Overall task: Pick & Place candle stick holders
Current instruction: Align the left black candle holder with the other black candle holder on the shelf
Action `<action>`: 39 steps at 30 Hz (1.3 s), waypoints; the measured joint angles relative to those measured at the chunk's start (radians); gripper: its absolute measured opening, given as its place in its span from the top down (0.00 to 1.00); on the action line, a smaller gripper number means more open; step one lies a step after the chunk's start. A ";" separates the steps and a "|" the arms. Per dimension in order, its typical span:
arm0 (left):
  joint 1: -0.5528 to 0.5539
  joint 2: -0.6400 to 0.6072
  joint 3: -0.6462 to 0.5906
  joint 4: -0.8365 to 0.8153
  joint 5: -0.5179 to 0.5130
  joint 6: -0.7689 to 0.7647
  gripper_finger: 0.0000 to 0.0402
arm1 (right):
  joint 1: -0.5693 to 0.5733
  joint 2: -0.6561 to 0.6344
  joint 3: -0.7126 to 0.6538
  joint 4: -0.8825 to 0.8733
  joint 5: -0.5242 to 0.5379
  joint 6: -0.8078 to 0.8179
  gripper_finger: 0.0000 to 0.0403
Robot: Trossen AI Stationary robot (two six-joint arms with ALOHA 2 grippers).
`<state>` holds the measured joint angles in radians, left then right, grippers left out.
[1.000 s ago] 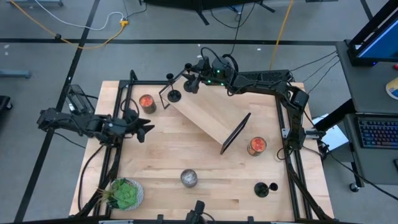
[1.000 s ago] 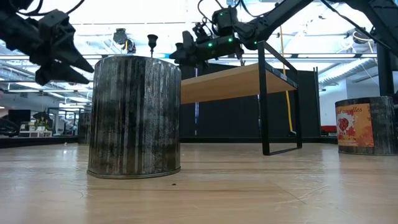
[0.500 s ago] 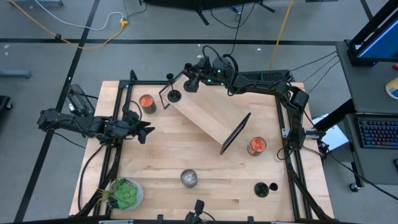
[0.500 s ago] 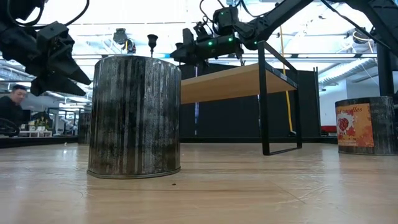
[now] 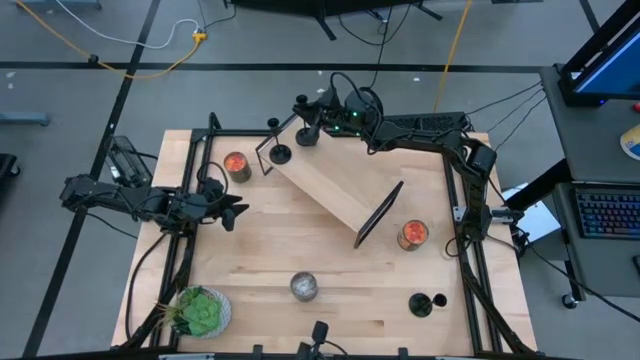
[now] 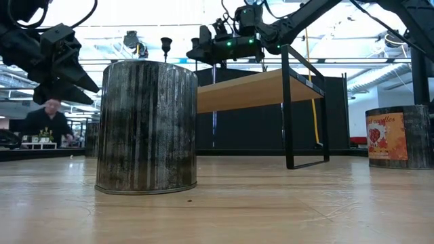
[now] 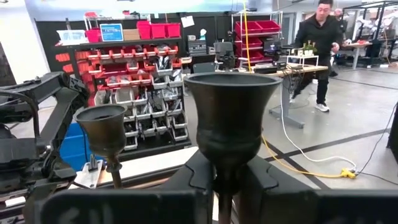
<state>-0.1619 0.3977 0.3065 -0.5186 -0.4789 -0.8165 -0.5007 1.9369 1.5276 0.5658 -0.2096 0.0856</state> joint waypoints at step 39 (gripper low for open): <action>0.000 0.000 0.000 0.051 0.004 0.022 0.48 | -0.022 0.057 0.000 0.150 0.075 0.007 0.92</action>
<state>-0.1619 0.3981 0.3065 -0.4675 -0.4750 -0.7944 -0.5223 1.9943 1.5276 0.7155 -0.1345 0.0931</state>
